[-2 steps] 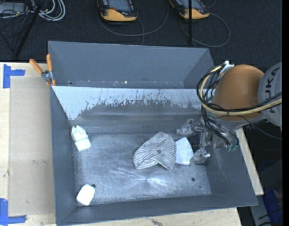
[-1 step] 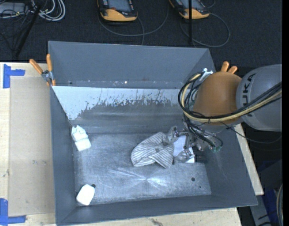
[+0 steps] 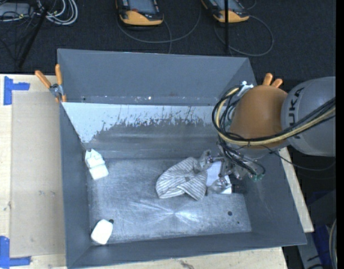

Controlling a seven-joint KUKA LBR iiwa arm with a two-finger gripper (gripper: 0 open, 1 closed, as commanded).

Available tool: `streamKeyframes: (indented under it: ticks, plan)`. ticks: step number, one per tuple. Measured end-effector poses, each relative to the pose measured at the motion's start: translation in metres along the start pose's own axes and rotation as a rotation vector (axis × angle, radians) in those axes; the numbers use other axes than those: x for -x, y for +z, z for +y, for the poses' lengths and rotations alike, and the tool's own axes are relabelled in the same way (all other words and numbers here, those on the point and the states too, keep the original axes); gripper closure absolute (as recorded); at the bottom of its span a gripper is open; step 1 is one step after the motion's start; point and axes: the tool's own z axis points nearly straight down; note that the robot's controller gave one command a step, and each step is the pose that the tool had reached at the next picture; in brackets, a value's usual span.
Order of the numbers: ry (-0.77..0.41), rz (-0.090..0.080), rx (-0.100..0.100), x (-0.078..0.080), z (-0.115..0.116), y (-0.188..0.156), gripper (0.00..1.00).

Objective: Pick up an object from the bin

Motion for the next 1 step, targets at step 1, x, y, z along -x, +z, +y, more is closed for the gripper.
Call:
streamKeyframes:
  ticks: [1]
  plan:
    - [0.032,-0.003,-0.004,0.0046,-0.0117,-0.1365,1.0]
